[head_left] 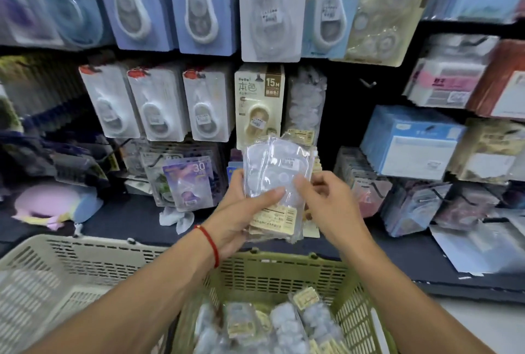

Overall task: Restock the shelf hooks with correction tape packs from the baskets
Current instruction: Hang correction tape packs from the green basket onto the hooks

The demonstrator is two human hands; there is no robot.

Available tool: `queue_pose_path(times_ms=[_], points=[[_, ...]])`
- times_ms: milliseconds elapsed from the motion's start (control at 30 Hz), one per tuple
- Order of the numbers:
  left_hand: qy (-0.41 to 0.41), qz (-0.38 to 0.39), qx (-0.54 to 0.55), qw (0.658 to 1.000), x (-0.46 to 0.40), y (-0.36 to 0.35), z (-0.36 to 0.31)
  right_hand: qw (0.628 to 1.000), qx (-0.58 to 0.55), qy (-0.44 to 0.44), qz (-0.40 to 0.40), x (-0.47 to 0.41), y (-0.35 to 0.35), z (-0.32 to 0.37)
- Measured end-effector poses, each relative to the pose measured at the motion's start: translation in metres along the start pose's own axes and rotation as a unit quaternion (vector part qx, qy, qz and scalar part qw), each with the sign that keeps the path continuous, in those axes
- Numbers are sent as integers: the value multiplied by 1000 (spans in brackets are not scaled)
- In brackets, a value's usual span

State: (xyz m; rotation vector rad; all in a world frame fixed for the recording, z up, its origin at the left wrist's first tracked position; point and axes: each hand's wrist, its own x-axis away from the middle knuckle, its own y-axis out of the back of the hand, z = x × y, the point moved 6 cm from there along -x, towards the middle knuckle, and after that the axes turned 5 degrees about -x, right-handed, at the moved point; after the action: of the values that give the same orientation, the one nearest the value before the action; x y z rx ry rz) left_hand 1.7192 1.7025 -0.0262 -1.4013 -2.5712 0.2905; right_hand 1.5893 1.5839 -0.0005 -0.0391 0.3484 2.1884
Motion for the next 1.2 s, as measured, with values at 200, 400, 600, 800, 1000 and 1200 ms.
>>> queue_pose_path(times_ms=[200,400,600,800,1000,1200], points=[[-51,-40,24,998,-25,-8,-26,994,-50,80,-58,-21,-2,26],[-117,-144,-10,983,-21,8,-32,984,-84,106,-119,-46,9,33],[-135,-191,17,972,-22,28,-35,974,-72,135,-168,-75,25,46],[-140,-221,-17,965,-19,35,-38,969,-100,119,-193,-81,26,38],[-132,-223,-17,966,-18,36,-40,966,-108,100,-211,-79,27,34],[-128,-212,-16,969,-17,32,-41,974,96,44,-198,-70,28,25]])
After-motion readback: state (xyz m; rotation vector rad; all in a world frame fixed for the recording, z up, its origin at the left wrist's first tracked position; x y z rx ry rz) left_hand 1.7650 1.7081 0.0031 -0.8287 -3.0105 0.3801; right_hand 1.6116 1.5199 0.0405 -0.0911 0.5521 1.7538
